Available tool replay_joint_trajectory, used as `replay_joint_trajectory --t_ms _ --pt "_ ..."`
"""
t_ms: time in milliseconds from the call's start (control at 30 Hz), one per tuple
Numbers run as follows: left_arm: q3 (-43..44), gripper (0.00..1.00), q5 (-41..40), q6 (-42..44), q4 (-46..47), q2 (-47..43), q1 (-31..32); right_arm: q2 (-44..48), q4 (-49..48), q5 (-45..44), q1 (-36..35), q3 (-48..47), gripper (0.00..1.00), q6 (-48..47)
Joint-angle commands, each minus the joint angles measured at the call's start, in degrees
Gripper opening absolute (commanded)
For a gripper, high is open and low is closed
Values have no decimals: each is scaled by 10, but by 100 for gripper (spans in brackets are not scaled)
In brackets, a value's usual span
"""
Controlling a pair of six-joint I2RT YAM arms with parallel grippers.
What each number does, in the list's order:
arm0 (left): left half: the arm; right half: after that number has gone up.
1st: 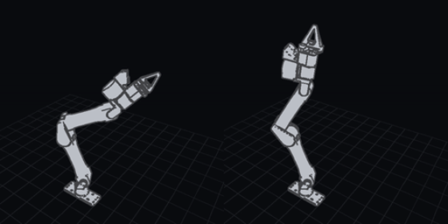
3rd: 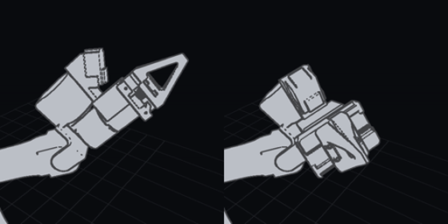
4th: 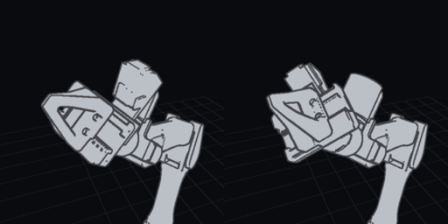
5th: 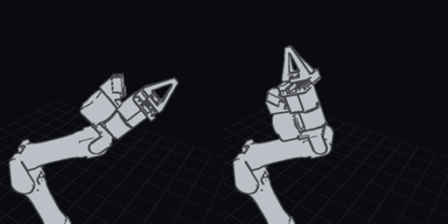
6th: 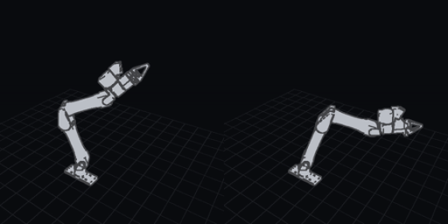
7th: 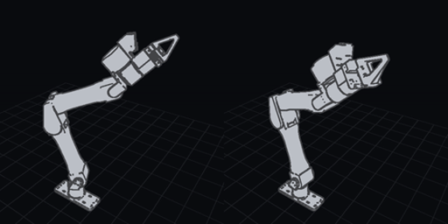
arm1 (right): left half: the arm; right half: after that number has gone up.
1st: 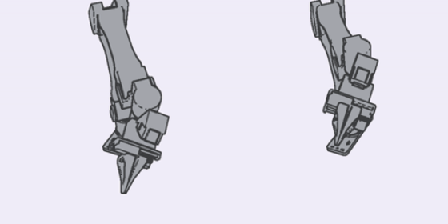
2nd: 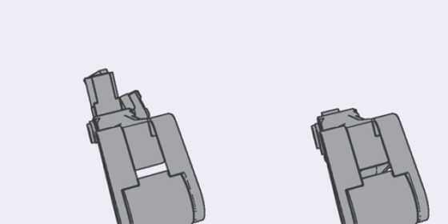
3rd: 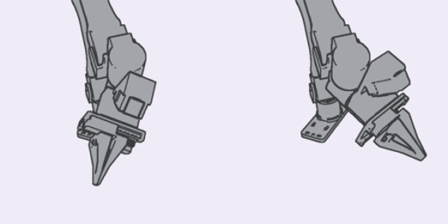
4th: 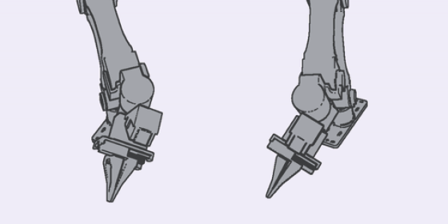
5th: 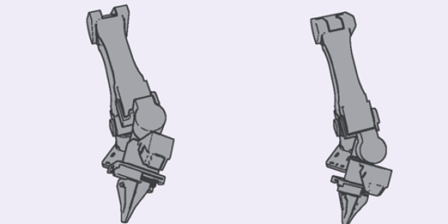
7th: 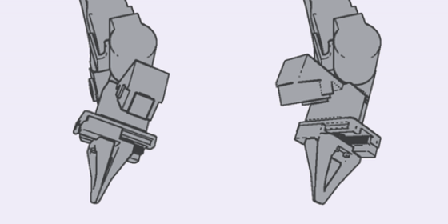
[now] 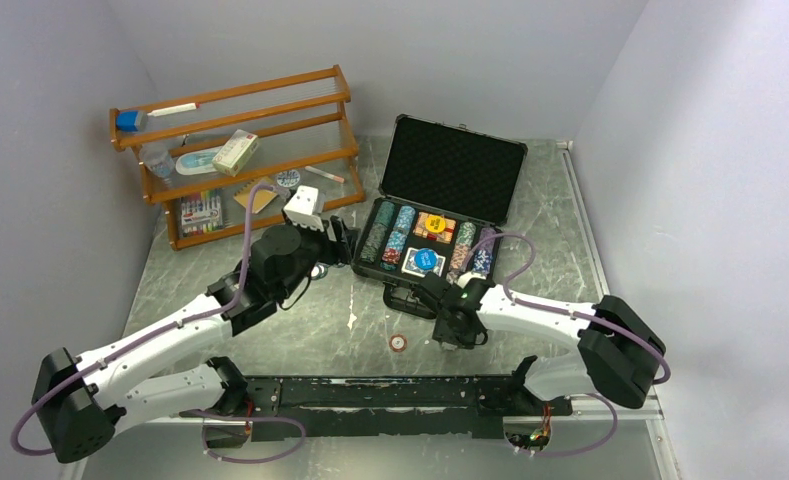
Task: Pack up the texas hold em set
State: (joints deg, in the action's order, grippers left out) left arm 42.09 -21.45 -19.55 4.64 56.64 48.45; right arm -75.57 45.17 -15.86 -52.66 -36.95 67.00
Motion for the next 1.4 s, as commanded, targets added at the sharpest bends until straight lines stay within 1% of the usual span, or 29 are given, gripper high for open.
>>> replay_joint_trajectory --t_ms 0,167,267,467,567,733,967,1067,1367 --pt "-12 74 -20 -8 30 -20 -3 0 -15 -32 7 21 41 12" --pt "-13 73 -27 -9 34 -22 -3 45 34 -80 16 -14 40 8" --pt "-10 73 -27 -9 30 -19 -3 68 42 -90 36 -17 41 -3" --pt "-3 72 -24 -9 24 -8 -3 86 1 -62 103 5 42 -60" --pt "-2 73 -28 -9 21 -6 -4 78 -17 -50 116 9 43 -79" --pt "-2 73 -27 -9 21 -3 -3 58 -29 -33 119 11 44 -91" --pt "-2 73 -30 -9 22 -1 -4 63 -38 -11 119 30 46 -92" --pt "-3 73 -29 -9 21 -1 -3 58 -54 10 119 36 47 -110" --pt "-1 73 -25 -9 14 -1 -4 40 -51 19 119 33 50 -117"
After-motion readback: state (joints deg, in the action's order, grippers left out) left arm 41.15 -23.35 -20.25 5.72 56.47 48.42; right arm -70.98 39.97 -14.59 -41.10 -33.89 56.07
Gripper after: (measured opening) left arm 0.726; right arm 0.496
